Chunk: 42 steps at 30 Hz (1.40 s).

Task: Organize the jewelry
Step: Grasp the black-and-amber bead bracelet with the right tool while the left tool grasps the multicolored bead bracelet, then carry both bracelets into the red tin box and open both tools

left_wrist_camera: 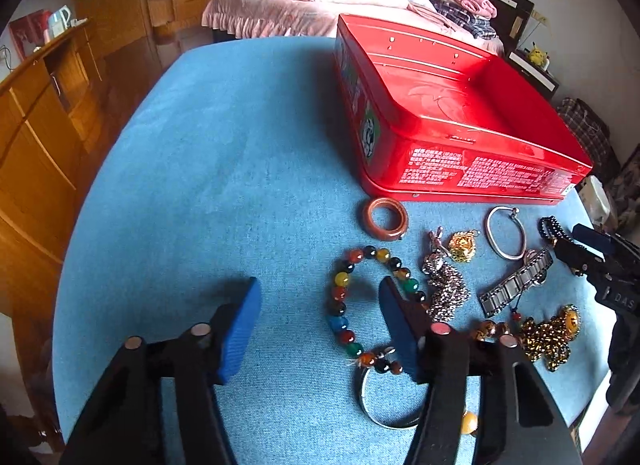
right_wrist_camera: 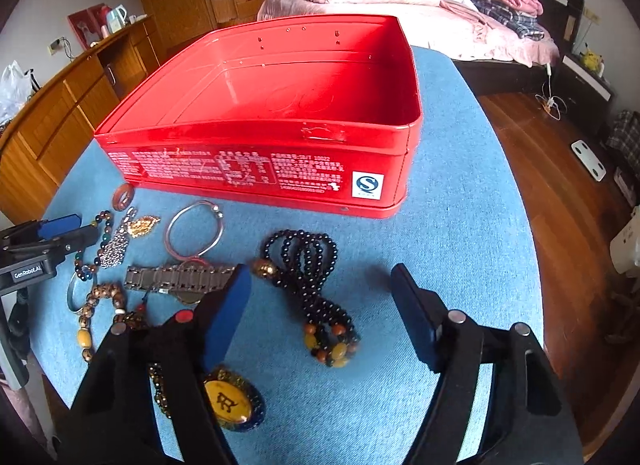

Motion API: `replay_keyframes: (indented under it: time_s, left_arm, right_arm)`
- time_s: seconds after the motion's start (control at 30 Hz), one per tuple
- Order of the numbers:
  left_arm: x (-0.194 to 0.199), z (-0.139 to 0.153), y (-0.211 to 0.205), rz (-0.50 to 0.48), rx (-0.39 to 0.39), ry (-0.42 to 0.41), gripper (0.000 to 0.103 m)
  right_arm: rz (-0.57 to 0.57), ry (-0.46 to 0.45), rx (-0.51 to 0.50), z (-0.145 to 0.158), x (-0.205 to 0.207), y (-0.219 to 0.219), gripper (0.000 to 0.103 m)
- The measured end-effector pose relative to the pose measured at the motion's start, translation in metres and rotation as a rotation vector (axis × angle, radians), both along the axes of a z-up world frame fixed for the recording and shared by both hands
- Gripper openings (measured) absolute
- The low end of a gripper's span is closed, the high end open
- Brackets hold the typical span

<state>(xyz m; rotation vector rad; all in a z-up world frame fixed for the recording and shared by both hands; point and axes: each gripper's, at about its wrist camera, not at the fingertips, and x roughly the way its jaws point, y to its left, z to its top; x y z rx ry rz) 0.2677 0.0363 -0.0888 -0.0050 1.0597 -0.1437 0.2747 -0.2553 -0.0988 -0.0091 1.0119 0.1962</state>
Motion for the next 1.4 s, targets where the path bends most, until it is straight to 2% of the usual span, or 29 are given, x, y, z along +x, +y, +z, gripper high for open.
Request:
replay_keyframes:
  time_s: [0.13,0.23,0.33,0.4,0.43,0.5,0.53,0.7,0.77,0.93,1.23,1.4]
  left_arm:
    - [0.005,0.002,-0.002,-0.048,-0.028,0.035,0.052]
    - [0.009,0.002,-0.008,-0.068,-0.023,0.046,0.052]
    - [0.011,0.003,-0.010,-0.080,-0.008,0.044,0.040]
    - [0.013,0.003,-0.008,-0.073,-0.008,0.038,0.028]
    - [0.012,0.002,-0.008,-0.069,-0.010,0.037,0.024]
    - [0.012,0.002,-0.005,-0.059,-0.016,0.033,0.009]
    - [0.013,0.002,-0.004,-0.056,-0.024,0.033,0.008]
    - [0.008,0.002,-0.003,-0.059,-0.047,0.025,0.008]
    - [0.003,0.004,-0.002,-0.056,-0.090,0.028,0.008]
    - [-0.006,0.023,-0.001,-0.067,-0.145,-0.025,0.008]
    - [-0.010,0.068,-0.016,-0.119,-0.193,-0.127,0.008]
    - [-0.003,0.081,-0.027,-0.134,-0.211,-0.162,0.008]
  right_arm:
    - [0.020,0.007,-0.027,0.000,0.005,-0.001,0.064]
    - [0.034,0.011,-0.042,0.001,0.009,0.003,0.051]
    - [0.037,0.013,-0.051,0.000,0.012,0.003,0.043]
    - [0.038,0.009,-0.067,0.001,0.013,0.004,0.039]
    - [0.042,0.007,-0.076,0.001,0.013,0.005,0.036]
    - [0.041,0.004,-0.086,0.001,0.013,0.006,0.031]
    - [0.041,0.004,-0.086,0.001,0.012,0.007,0.027]
    - [0.043,0.003,-0.068,0.002,0.009,0.007,0.021]
    - [0.040,0.008,-0.044,0.003,0.007,0.006,0.020]
    - [0.040,-0.025,-0.002,0.016,-0.005,0.003,0.020]
    - [0.073,-0.076,0.037,0.045,-0.010,0.011,0.019]
    - [0.089,-0.099,0.048,0.061,-0.006,0.021,0.019]
